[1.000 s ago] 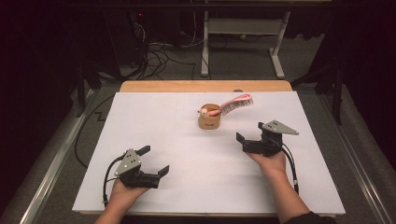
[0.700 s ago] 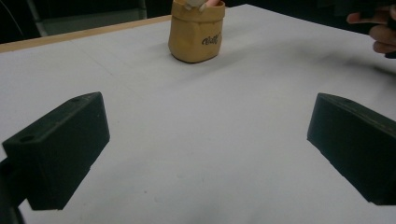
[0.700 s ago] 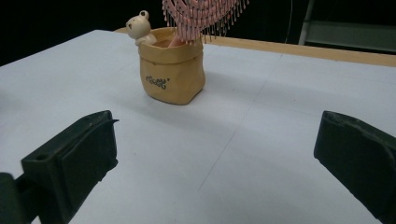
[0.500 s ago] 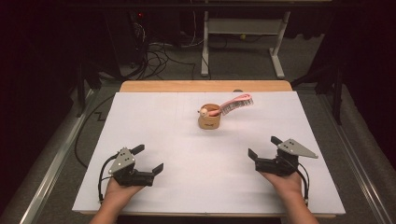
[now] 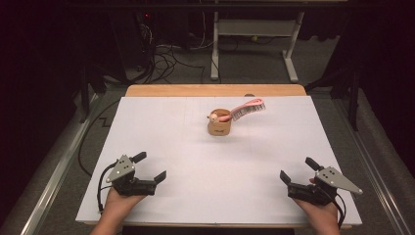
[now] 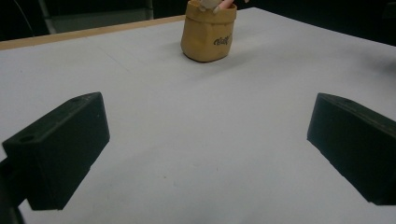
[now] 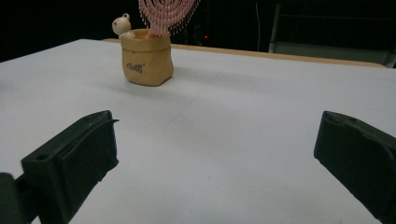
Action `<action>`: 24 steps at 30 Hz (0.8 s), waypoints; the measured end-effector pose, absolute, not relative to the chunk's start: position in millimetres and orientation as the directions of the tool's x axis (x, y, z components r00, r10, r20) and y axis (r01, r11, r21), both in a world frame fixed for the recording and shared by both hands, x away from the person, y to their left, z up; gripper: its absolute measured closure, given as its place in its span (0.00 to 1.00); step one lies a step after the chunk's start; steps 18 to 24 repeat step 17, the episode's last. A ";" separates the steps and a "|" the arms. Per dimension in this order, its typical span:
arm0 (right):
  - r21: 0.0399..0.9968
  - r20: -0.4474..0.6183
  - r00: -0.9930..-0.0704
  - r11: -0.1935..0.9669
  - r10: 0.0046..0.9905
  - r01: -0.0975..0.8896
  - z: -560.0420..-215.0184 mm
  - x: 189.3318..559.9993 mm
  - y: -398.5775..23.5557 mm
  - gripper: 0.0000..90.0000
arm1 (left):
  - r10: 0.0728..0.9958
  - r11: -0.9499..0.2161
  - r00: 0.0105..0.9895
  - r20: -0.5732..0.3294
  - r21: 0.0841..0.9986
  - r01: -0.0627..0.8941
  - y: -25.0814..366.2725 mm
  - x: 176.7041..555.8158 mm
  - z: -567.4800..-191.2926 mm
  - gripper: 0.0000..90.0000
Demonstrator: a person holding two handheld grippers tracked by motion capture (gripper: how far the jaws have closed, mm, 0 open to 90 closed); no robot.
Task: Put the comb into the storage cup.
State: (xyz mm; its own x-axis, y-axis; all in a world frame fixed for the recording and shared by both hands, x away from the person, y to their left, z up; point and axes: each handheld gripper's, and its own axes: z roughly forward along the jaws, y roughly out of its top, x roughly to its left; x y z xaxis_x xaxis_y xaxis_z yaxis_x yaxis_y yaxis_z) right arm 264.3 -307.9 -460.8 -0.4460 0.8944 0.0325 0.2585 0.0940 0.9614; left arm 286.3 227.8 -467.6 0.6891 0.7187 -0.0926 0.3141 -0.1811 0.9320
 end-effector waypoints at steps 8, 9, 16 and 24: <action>0.967 0.038 -0.471 0.087 0.881 0.241 -462.5 267.9 -307.9 0.01 | 0.710 -0.181 0.697 -0.104 0.929 0.323 221.3 287.2 -471.3 0.00; 0.968 0.037 -0.473 0.086 0.880 0.236 -461.5 267.5 -307.7 0.01 | 0.710 -0.183 0.697 -0.102 0.929 0.323 221.0 286.8 -471.7 0.00; 0.970 0.029 -0.469 0.088 0.883 0.227 -460.7 265.7 -309.8 0.01 | 0.716 -0.170 0.690 -0.107 0.932 0.321 222.3 285.2 -471.2 0.00; 0.971 0.029 -0.468 0.086 0.883 0.223 -460.1 264.9 -309.8 0.01 | 0.716 -0.170 0.690 -0.105 0.933 0.318 222.5 285.2 -471.1 0.00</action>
